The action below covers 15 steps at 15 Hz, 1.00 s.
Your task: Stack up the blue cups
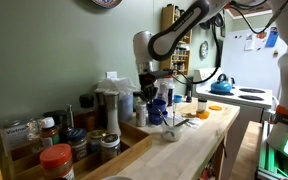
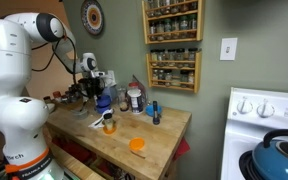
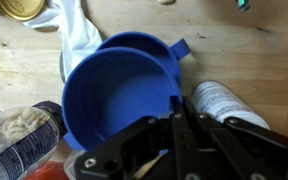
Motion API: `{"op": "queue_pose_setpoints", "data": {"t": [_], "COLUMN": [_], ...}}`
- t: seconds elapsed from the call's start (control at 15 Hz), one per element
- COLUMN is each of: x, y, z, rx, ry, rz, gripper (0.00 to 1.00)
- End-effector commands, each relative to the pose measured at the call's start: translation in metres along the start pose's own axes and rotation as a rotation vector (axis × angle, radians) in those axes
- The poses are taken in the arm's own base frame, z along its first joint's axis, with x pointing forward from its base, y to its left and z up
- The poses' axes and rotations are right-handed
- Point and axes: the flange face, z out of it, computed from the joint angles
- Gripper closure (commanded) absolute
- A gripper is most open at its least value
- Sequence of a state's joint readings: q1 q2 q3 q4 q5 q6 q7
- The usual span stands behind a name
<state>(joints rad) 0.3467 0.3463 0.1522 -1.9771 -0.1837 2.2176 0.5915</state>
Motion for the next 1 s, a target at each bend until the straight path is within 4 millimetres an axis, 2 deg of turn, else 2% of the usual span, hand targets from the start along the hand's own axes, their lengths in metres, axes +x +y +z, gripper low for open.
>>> {"op": "queue_pose_setpoints", "data": {"t": [0.0, 0.53, 0.93], "x": [-0.001, -0.008, -0.008], "y": [-0.001, -0.019, -0.014], "z": [0.007, 0.001, 0.005], "rx": [-0.025, -0.022, -0.051], "ry": [-0.043, -0.049, -0.065], "rz": [0.025, 0.001, 0.019], "gripper": [0.99, 0.99, 0.99]}}
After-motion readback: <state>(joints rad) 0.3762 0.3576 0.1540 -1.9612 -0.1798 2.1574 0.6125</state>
